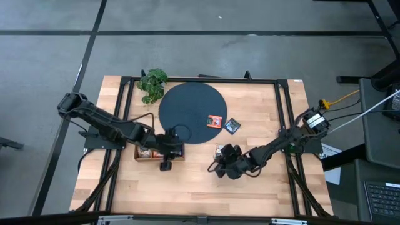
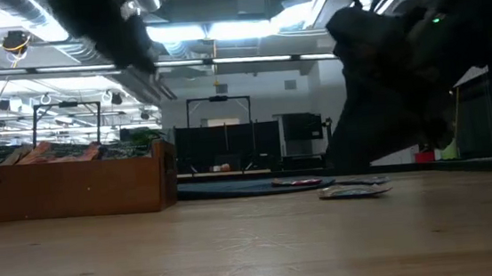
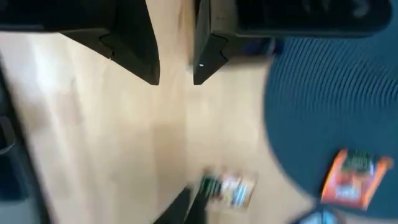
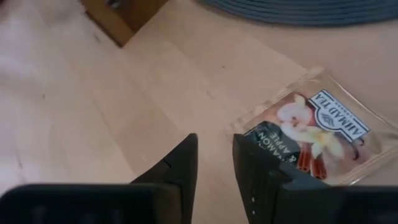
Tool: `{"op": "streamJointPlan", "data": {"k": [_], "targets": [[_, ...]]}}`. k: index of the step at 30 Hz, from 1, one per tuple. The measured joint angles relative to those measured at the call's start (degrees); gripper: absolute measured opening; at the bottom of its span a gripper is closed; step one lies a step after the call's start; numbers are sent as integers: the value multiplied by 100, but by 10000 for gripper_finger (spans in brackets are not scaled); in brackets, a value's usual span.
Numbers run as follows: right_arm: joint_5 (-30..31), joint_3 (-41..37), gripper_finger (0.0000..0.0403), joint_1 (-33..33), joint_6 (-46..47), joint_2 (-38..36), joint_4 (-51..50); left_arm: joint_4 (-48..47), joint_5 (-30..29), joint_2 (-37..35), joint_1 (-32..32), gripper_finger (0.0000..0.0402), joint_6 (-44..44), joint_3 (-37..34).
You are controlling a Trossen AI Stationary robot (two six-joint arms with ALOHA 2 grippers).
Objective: Pick & Place Tea
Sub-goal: Put the brown tea bag into the left section of the wooden organizer
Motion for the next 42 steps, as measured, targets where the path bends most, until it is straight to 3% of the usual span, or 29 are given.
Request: {"op": "streamJointPlan", "data": {"k": [4,9,18,22,27,33,38,42], "targets": [[-324,0,90,-71,51,0,-253,805,-385,0,-303,93,18,0],[-233,7,71,-225,-40,0,-802,1570,-857,231,-632,88,289,0],[-886,22,11,-587,-229,53,-886,2711,-1023,1466,-777,86,315,0],[-1264,44,10,-533,-44,321,-360,3083,-1286,1948,-773,86,175,0],[-1893,46,10,-274,-292,780,1088,3246,-1307,2416,-750,81,-115,-2],[-1605,89,11,-116,-671,897,1659,3313,-1262,2781,-733,71,-547,-2],[-1551,431,22,24,-1017,588,1195,3878,-1260,3003,-738,59,-435,-2],[-1311,1030,15,267,-847,321,-336,4439,-1262,3166,-740,46,-85,-2]]}}
